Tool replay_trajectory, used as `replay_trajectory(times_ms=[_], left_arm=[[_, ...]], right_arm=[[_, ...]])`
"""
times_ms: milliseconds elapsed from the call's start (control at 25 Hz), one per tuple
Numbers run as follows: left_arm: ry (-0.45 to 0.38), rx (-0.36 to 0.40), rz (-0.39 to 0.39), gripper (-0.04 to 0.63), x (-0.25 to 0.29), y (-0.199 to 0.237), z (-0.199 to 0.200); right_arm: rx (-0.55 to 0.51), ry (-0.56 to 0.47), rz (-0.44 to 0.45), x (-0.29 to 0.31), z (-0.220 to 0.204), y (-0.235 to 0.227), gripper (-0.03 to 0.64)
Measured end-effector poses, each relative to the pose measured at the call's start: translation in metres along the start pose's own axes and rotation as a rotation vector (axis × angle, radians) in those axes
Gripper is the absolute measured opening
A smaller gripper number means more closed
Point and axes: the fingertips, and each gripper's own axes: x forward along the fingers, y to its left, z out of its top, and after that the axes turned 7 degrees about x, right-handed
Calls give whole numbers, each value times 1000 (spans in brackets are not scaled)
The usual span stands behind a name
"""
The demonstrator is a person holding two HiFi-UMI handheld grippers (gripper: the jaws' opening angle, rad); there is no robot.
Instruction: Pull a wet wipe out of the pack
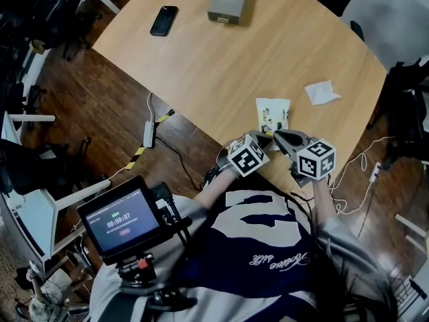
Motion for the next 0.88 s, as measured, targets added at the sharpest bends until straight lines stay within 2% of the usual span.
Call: replay_trajectory(times_ms=[240, 480, 680, 880], left_arm=[[-1, -17, 3, 2, -1, 3, -1], [3, -17, 11, 2, 1, -2, 1], [-9, -56, 22, 2, 2, 4, 3], [-7, -55, 24, 2, 5, 3, 2]], right_arm=[[185, -110, 93, -7, 11, 6, 0], [288, -168, 170, -17, 14, 16, 0], [418, -274, 322, -28, 33, 36, 0], [401, -306, 345, -39, 40, 42, 0]])
